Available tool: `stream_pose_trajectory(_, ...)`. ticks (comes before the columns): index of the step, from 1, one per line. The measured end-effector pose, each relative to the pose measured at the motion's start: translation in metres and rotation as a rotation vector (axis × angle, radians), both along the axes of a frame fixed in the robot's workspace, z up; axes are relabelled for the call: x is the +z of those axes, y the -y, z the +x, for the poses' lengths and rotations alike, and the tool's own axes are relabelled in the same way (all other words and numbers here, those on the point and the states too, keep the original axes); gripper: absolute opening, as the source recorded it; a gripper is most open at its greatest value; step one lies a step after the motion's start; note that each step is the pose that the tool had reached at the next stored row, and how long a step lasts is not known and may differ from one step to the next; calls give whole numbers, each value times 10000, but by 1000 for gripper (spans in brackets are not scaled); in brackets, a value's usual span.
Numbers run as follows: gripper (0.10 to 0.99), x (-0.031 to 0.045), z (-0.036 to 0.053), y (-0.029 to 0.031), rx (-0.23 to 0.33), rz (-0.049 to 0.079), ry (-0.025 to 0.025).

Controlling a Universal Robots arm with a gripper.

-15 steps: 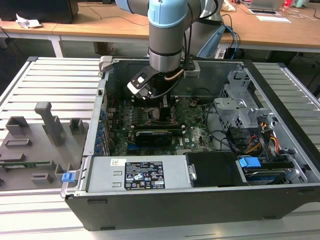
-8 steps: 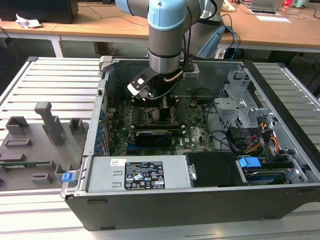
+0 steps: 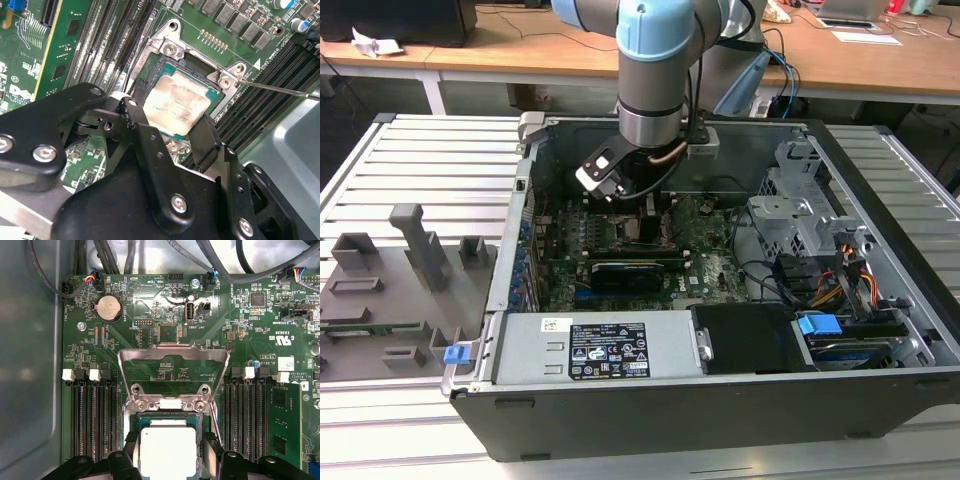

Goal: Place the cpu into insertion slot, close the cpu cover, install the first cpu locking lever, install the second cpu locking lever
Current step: 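Place the cpu into insertion slot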

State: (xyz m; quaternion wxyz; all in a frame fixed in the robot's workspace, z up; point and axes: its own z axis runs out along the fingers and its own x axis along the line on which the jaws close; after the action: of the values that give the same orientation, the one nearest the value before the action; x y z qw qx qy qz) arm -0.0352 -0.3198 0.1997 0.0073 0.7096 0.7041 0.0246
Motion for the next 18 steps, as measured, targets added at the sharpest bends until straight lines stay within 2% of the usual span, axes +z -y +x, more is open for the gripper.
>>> stream_pose_trajectory(2, 600, 0, 1, 0, -1, -1, -1)
stream_pose_trajectory(3, 529, 0, 3, 0, 0, -2, -1)
stream_pose_trajectory(8, 529, 0, 4, 0, -1, 0, 1)
stream_pose_trajectory(9, 541, -1, 5, 0, -1, 2, 2)
stream_pose_trajectory(10, 608, -1, 5, 0, -1, 1, 1)
stream_pose_trajectory(13, 608, 1, 5, 0, 0, -1, 0)
stream_pose_trajectory(18, 608, 60, 5, 0, -1, 0, 0)
